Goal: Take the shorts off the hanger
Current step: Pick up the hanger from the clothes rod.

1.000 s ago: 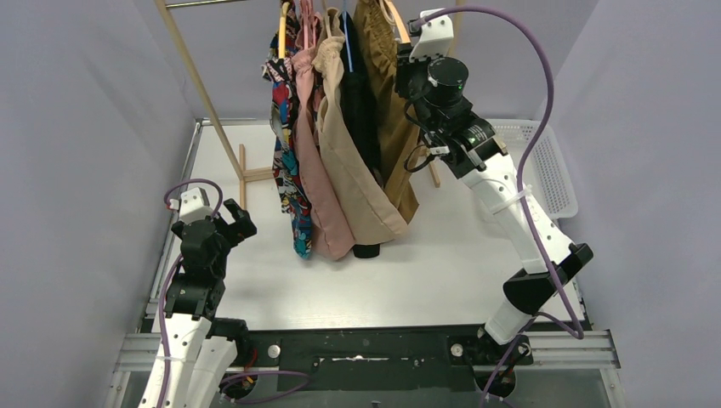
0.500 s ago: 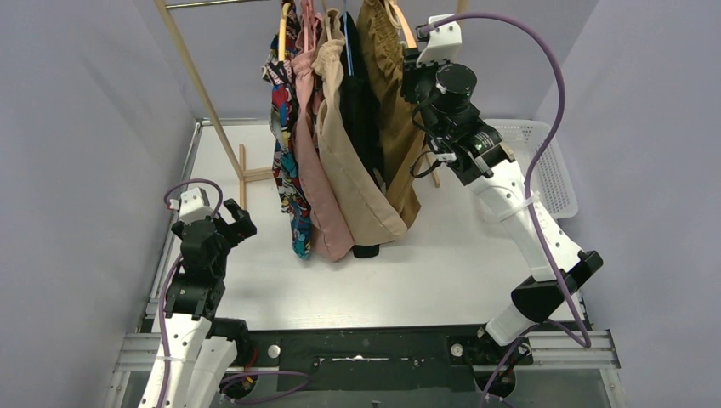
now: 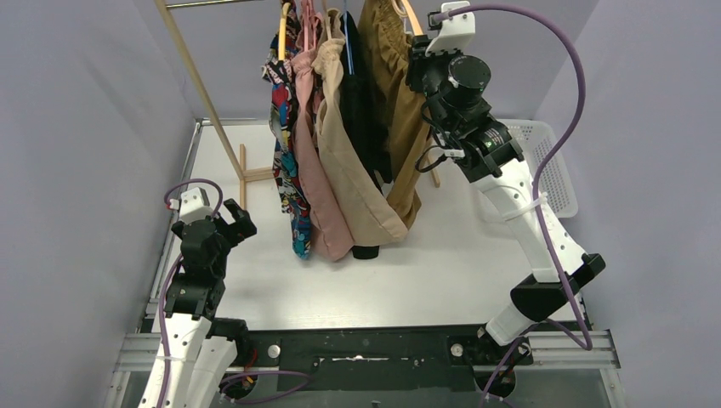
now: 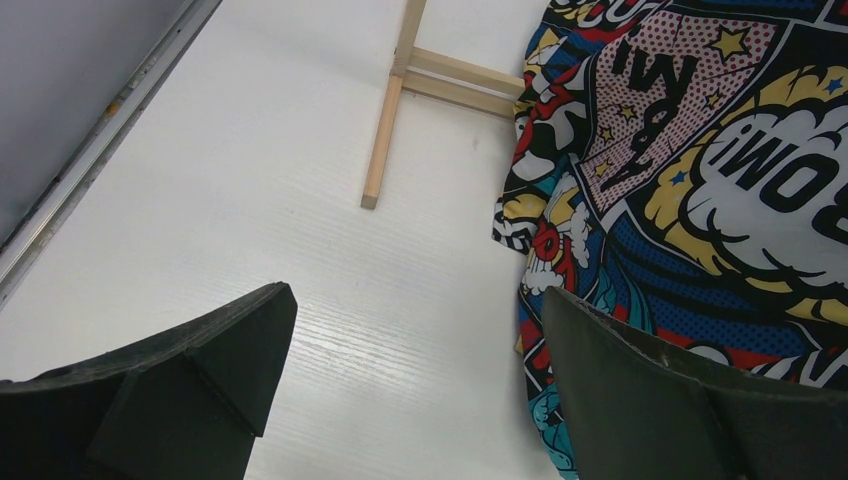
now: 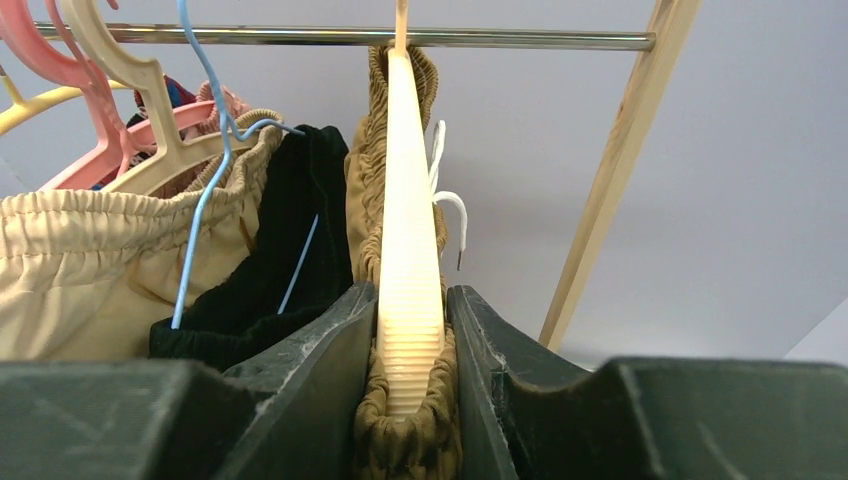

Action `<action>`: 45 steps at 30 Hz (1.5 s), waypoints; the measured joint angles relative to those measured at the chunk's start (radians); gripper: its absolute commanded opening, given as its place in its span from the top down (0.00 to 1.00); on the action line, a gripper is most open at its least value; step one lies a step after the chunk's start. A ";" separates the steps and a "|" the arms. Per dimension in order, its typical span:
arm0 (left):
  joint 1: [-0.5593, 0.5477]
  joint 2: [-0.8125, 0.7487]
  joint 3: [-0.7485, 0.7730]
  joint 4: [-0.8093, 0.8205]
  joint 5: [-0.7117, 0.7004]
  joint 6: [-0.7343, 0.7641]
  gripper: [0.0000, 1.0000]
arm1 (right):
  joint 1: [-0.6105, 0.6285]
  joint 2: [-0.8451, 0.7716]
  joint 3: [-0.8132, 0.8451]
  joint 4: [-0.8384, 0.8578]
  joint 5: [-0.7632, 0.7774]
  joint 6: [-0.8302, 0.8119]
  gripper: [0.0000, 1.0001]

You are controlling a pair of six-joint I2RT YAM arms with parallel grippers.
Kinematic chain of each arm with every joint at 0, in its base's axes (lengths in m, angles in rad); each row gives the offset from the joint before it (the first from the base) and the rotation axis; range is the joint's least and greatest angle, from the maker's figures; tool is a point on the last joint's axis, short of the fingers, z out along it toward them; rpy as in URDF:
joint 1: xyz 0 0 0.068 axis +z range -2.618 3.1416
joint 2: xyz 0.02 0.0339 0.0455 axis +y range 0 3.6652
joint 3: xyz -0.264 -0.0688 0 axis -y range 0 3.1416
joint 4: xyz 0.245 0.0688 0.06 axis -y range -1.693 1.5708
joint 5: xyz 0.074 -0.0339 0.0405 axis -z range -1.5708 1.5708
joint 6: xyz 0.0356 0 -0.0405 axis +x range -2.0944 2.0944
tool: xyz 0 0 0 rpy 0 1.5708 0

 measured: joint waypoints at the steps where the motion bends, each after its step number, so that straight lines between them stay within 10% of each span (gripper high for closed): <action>1: 0.000 0.000 0.000 0.000 0.000 0.000 0.04 | 0.000 0.001 0.005 0.000 -0.001 0.000 1.00; 22: 0.000 0.011 0.000 -0.003 0.024 -0.002 0.02 | -0.060 -0.257 -0.399 -0.002 -0.062 0.109 1.00; 29: 0.000 -0.028 0.040 -0.093 0.121 -0.054 0.02 | -0.084 -0.528 -0.823 -0.031 -0.079 0.214 1.00; 33: -0.001 -0.041 0.098 -0.112 0.253 -0.130 0.29 | -0.106 -0.679 -0.991 -0.128 -0.123 0.261 1.00; 41: -0.069 0.094 0.109 -0.025 0.795 -0.223 0.29 | -0.107 -0.850 -0.988 -0.299 -0.250 0.263 1.00; 45: -0.348 0.183 0.109 0.073 0.903 -0.290 0.27 | -0.106 -0.933 -0.928 -0.403 -0.417 0.260 1.00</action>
